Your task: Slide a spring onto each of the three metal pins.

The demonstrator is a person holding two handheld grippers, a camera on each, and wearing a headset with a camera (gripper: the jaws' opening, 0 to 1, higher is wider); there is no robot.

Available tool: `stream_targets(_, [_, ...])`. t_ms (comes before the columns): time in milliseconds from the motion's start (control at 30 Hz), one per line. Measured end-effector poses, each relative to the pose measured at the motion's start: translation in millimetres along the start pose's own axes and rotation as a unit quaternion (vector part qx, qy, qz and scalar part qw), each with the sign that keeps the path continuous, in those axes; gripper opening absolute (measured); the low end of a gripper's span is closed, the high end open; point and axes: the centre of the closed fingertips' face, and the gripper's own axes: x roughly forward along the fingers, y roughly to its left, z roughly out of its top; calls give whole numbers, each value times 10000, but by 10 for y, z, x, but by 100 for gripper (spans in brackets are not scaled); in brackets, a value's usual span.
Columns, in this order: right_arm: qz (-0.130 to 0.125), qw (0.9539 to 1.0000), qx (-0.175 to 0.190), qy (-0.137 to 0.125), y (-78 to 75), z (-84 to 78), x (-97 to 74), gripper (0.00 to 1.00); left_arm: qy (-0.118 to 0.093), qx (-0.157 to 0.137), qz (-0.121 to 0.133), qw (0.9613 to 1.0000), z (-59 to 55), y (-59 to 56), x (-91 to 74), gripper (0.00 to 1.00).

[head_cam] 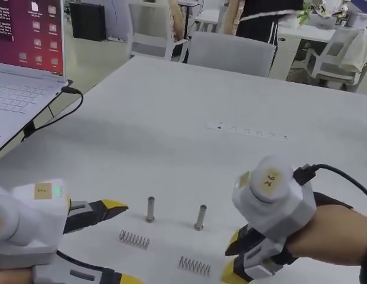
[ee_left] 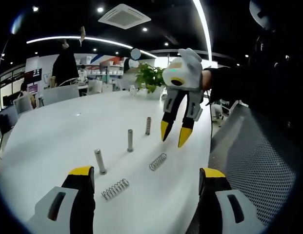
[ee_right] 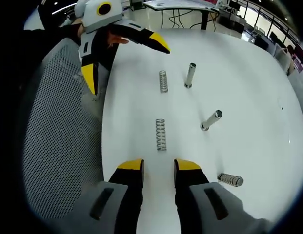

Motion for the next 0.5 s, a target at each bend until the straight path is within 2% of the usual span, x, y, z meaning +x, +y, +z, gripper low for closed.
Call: stream_targets(500, [37, 9996, -217, 185, -15, 84, 324, 20, 25, -24, -25, 10000, -12, -19, 2, 83])
